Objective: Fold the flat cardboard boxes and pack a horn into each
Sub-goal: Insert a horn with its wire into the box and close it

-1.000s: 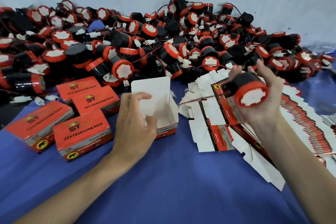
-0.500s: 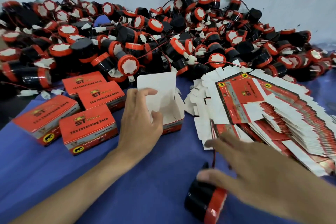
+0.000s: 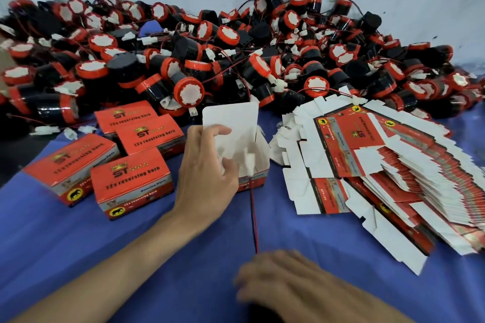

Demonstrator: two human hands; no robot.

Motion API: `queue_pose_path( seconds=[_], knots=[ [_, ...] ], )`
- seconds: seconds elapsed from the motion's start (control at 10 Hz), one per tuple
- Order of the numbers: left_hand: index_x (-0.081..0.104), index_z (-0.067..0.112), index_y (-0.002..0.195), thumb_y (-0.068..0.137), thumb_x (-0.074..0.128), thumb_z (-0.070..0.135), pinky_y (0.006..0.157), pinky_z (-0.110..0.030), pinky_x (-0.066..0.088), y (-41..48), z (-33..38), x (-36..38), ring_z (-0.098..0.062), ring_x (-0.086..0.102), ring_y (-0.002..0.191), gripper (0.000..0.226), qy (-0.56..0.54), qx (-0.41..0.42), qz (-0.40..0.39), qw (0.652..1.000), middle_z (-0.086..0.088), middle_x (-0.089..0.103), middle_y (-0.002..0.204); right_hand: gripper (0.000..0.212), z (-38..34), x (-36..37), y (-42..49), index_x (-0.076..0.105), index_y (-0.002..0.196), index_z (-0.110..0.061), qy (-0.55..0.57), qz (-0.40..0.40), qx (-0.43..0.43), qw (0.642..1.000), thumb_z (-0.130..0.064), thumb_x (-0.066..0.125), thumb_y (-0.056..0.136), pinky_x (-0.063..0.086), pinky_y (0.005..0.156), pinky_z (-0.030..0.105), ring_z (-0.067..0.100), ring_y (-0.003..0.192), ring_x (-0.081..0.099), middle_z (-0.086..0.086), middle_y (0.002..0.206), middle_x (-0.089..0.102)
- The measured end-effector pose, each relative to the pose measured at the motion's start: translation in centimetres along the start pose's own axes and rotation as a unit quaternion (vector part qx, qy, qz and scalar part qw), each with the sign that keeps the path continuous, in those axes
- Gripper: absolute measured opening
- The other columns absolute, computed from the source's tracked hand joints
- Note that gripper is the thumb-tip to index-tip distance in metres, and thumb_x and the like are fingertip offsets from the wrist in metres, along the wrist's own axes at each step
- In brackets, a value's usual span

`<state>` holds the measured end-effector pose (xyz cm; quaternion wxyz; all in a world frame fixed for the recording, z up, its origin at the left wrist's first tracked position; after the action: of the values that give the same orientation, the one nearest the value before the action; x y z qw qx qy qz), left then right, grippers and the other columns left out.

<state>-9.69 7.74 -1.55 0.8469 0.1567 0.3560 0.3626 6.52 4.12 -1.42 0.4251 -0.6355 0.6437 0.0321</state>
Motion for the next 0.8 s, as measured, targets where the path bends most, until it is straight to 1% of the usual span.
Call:
queue_pose_path(
  seconds=[0.1,0.2,0.3,0.4,0.5,0.6,0.7,0.8],
  knots=[
    [0.047,0.019,0.118,0.079,0.056,0.003,0.072,-0.009,0.036,-0.1,-0.1,0.0,0.019,0.039,0.093,0.043,-0.006,-0.004,-0.008,1.0,0.012,0.033,0.11,0.049,0.3,-2.4,-0.1,0.022,0.146,-0.04,-0.131,0.236,-0.112,0.956,-0.039,0.025,0.098,0.017,0.087,-0.008,-0.011,0.12,0.035,-0.011,0.14,0.041],
    [0.046,0.02,0.118,0.077,0.055,0.01,0.065,-0.016,0.038,0.0,-0.1,0.1,0.009,0.043,0.084,0.043,-0.018,-0.017,-0.023,0.999,0.01,0.034,0.109,0.063,-0.1,-4.1,-0.3,0.033,0.129,-0.03,-0.171,0.318,-0.166,0.918,-0.037,0.064,0.075,0.036,0.079,-0.002,-0.008,0.097,0.051,-0.006,0.122,0.04],
    [0.047,0.019,0.117,0.073,0.071,0.011,0.072,-0.029,0.044,-0.1,0.6,0.2,-0.004,0.048,0.087,0.051,-0.063,0.015,-0.04,0.997,-0.002,0.042,0.114,0.07,-0.5,-7.2,0.3,0.025,0.125,-0.024,-0.181,0.403,-0.213,0.871,-0.03,0.071,0.072,0.052,0.071,0.029,0.017,0.092,0.055,-0.001,0.12,0.031],
    [0.044,0.031,0.12,0.07,0.078,0.026,0.089,-0.039,0.05,-0.1,0.7,0.5,-0.02,0.055,0.111,0.061,-0.176,-0.015,-0.066,0.982,-0.009,0.051,0.123,0.065,-2.2,-11.2,1.5,0.03,0.13,-0.027,-0.161,0.436,-0.203,0.862,-0.045,0.068,0.08,0.049,0.084,0.032,0.011,0.101,0.051,-0.008,0.119,0.039],
    [0.049,0.019,0.128,0.077,0.075,0.008,0.097,-0.028,0.047,0.1,0.0,1.3,-0.008,0.055,0.116,0.058,-0.185,-0.051,-0.107,0.976,0.001,0.059,0.121,0.067,-3.0,-11.8,3.5,0.031,0.137,-0.027,-0.162,0.394,-0.153,0.892,-0.042,0.068,0.084,0.045,0.094,0.042,0.019,0.111,0.052,-0.008,0.129,0.04],
    [0.058,0.032,0.105,0.079,0.07,0.007,0.081,-0.011,0.048,0.0,0.4,1.2,0.005,0.061,0.097,0.038,-0.174,-0.031,-0.099,0.979,0.017,0.067,0.095,0.065,-4.7,-11.5,3.7,0.027,0.137,-0.027,-0.225,0.384,-0.114,0.888,-0.034,0.066,0.086,0.046,0.087,0.05,0.036,0.101,0.056,0.001,0.126,0.04],
    [0.048,0.037,0.119,0.079,0.072,0.029,0.088,-0.018,0.046,0.0,0.1,1.5,0.001,0.056,0.107,0.047,-0.175,-0.055,-0.101,0.978,0.012,0.061,0.115,0.064,-5.3,-13.5,1.0,0.03,0.133,-0.029,-0.304,0.439,-0.08,0.842,-0.03,0.07,0.083,0.049,0.081,0.05,0.037,0.089,0.059,0.002,0.117,0.043],
    [0.039,0.045,0.125,0.077,0.077,0.038,0.093,-0.023,0.044,0.1,0.2,1.4,-0.001,0.051,0.116,0.061,-0.176,-0.049,-0.103,0.978,0.009,0.054,0.124,0.06,-5.0,-13.9,0.1,0.033,0.132,-0.028,-0.358,0.458,-0.025,0.813,-0.031,0.069,0.084,0.045,0.076,0.043,0.036,0.095,0.058,0.0,0.115,0.047]
  ],
)
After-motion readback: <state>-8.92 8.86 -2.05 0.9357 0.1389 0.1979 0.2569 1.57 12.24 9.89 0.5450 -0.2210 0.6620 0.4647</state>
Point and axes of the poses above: each hand's wrist, its own y-axis towards the middle knuckle, its own x-axis out of the palm, z = x × y, the point moved 7 cm from there along y, towards the middle knuckle
